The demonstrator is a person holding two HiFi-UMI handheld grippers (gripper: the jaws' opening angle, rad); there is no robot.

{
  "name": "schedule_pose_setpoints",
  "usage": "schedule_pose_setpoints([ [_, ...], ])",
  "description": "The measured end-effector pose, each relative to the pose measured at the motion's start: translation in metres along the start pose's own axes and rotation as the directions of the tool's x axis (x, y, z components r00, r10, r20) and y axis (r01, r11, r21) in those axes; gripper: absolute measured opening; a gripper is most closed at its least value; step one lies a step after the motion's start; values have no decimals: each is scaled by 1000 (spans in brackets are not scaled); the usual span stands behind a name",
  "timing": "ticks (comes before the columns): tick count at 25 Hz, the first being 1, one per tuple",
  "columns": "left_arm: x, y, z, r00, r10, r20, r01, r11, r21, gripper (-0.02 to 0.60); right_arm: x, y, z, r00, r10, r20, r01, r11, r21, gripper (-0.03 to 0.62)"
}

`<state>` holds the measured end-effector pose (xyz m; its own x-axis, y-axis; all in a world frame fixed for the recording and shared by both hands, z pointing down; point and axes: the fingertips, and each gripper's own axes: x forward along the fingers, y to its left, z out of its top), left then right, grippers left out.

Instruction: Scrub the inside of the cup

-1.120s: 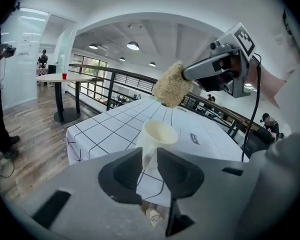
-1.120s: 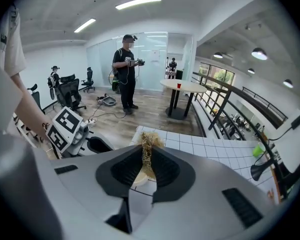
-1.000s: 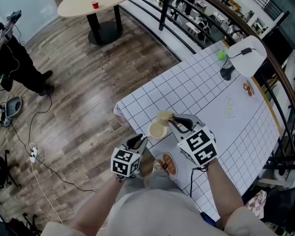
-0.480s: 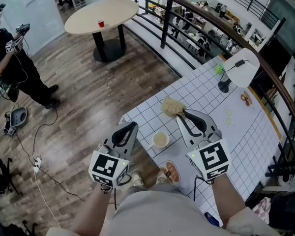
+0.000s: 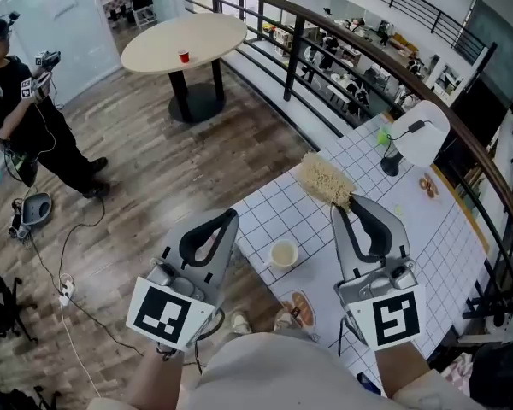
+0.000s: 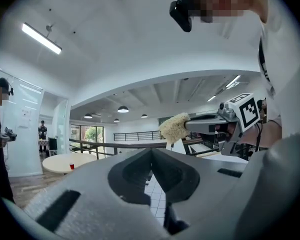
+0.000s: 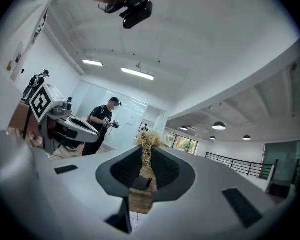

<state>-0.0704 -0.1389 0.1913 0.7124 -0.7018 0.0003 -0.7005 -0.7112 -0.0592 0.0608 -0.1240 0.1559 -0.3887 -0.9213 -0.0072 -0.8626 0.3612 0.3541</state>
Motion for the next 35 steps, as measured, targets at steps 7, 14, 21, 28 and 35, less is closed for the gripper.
schedule_pose_setpoints([
  [7, -18, -13, 21, 995, 56, 78, -60, 997, 46, 14, -35, 4, 10, 998, -33, 54, 32, 999, 5, 58],
  [14, -23, -27, -33, 996, 84, -4, -84, 996, 44, 14, -56, 26, -35, 999, 14, -38, -10, 995, 100, 60],
  [21, -15, -37, -53, 994, 39, -100, -35, 998, 44, 14, -60, 20, -35, 999, 25, -30, -20, 988, 151, 61],
  [28, -5, -42, -58, 992, 36, -122, -33, 999, 28, 14, -63, 15, -26, 999, 32, -6, -31, 992, 126, 61],
  [35, -9, -40, -59, 989, 53, -139, -48, 998, 40, 14, -60, 16, -32, 999, 29, -16, -27, 992, 125, 61],
])
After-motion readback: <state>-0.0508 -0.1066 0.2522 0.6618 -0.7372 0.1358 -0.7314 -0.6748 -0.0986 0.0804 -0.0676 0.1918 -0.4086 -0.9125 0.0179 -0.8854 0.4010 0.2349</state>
